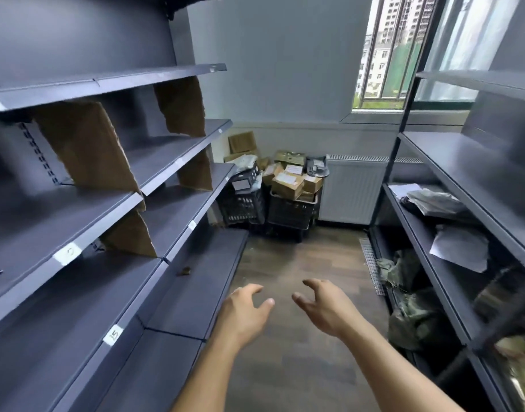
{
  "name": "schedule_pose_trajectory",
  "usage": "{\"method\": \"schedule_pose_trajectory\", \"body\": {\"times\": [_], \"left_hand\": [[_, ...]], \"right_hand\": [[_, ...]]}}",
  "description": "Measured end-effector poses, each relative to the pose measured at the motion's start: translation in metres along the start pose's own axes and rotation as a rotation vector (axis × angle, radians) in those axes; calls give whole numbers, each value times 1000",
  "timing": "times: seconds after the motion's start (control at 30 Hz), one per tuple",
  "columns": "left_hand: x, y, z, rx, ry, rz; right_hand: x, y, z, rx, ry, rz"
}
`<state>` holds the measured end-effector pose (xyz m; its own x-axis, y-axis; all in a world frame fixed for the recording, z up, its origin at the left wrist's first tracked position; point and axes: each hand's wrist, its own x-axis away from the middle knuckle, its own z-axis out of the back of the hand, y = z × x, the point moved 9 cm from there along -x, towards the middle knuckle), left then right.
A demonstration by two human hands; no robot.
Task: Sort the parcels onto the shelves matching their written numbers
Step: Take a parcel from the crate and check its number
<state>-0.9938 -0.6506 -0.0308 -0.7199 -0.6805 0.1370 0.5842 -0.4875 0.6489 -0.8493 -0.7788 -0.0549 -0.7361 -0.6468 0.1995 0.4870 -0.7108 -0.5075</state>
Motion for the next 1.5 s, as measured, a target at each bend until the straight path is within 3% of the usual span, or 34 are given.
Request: {"method": "schedule_pose_trajectory", "body": {"times": [0.33, 0.73, 1.13, 1.5], "left_hand": [[-131, 41, -24, 5, -74, -48], [-328, 111, -41, 9, -39, -13], [-481, 111, -41, 34, -24, 74], [-686, 107, -21, 88, -41, 59]], "right_hand": [[-115, 33, 29, -22, 6, -62], [-335, 51, 99, -3, -7, -8], [-493, 43, 117, -9, -60, 19], [-684, 7, 139, -52, -29, -35]]}}
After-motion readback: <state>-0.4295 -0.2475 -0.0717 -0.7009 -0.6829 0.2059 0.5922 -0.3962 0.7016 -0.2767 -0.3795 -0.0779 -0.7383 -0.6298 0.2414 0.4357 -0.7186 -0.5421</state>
